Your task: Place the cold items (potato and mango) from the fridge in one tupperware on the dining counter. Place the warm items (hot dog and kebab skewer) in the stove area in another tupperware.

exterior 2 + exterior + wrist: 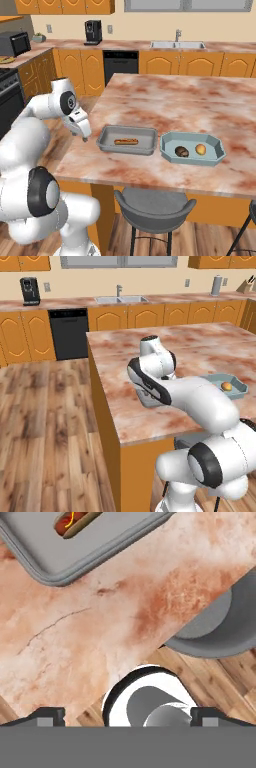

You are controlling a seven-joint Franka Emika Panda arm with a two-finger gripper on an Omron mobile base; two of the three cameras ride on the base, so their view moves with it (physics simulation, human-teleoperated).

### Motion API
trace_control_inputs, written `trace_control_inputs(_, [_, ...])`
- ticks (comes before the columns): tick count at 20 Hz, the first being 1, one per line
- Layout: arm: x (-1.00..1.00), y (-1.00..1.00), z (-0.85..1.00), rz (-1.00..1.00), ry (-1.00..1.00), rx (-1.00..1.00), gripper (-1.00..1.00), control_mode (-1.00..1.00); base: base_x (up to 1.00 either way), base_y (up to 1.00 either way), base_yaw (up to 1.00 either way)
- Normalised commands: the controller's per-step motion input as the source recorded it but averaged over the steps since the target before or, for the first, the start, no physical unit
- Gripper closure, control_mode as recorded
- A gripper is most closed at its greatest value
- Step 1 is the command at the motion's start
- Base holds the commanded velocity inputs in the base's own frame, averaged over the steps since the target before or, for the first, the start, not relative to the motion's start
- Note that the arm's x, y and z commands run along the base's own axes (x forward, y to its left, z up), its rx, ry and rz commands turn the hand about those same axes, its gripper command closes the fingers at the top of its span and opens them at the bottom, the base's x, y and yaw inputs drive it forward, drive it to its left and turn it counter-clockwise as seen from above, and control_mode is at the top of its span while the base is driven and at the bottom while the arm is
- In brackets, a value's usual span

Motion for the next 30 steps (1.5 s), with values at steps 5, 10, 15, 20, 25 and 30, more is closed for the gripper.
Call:
trace_control_inputs(5, [-0.84,-0.07,0.25,0.28,-0.03,0.00,-1.00,-1.00,0.00,0.00,0.00])
trace_control_inputs(10, [-0.70,-0.08,0.29,0.31,-0.06,0.00,-1.00,-1.00,0.00,0.00,0.00])
trace_control_inputs(15, [-0.49,-0.14,0.31,0.31,-0.07,0.01,-1.00,-1.00,0.00,0.00,0.00])
trace_control_inputs(20, [-0.25,-0.18,0.31,0.24,-0.09,0.05,-1.00,-1.00,0.00,0.00,0.00])
trace_control_inputs(25, [-0.40,-0.05,0.12,0.07,-0.09,0.02,-1.00,-1.00,0.00,0.00,0.00])
trace_control_inputs(30, [-0.19,0.04,0.00,0.03,-0.03,0.00,-1.00,1.00,-0.36,0.35,0.07])
